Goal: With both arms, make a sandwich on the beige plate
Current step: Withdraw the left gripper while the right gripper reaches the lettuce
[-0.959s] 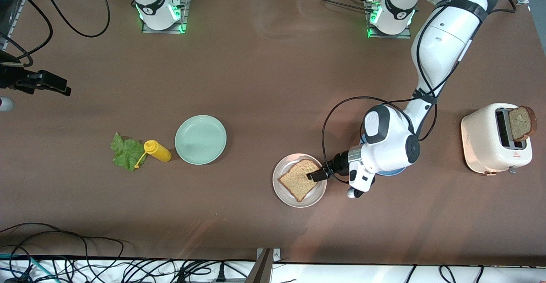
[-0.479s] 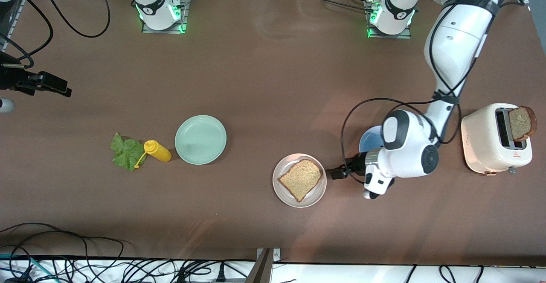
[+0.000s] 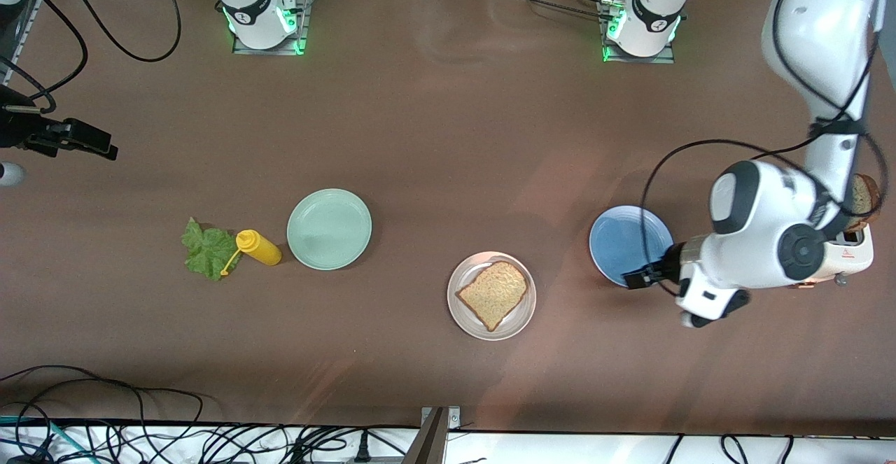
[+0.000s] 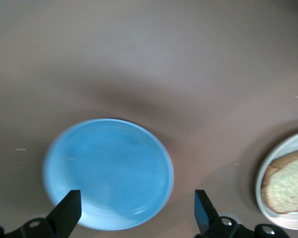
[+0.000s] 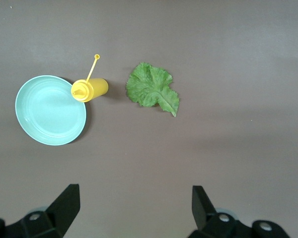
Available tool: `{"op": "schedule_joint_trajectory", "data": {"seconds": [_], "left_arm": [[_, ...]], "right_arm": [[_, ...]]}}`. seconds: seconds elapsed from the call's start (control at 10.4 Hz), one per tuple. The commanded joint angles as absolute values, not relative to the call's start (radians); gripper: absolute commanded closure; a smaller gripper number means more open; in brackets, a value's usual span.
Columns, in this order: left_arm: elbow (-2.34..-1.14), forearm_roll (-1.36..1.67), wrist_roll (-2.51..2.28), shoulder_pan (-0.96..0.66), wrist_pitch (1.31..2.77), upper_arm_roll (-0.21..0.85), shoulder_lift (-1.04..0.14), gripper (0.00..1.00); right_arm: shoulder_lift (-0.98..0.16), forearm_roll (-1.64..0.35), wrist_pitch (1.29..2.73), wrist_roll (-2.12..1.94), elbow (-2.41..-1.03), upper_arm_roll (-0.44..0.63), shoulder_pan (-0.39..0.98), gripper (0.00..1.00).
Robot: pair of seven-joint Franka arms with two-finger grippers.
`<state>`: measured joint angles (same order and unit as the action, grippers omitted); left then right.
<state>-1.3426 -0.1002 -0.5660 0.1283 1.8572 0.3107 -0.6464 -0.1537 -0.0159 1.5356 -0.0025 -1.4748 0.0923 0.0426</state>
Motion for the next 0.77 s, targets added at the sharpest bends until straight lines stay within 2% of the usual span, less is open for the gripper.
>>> {"op": "schedule_joint_trajectory", "data": {"seconds": [0.0, 0.29, 0.67], "left_arm": [[-1.371, -0.224, -0.513, 0.149, 1.757, 0.308, -0.522, 0.0], [-1.37, -0.221, -0.385, 0.251, 1.697, 0.311, -0.407, 0.0], [-1.37, -0.212, -0.319, 0.304, 1.648, 0.313, -0.374, 0.0]], "right_arm": [[-0.276, -0.008, 1.554, 0.008, -1.456, 0.089, 0.041, 0.0], [-0.321, -0.008, 1.569, 0.008, -1.456, 0.087, 0.043, 0.0], [-0.347, -0.035, 1.601, -0.011, -1.454, 0.09, 0.037, 0.0]]}}
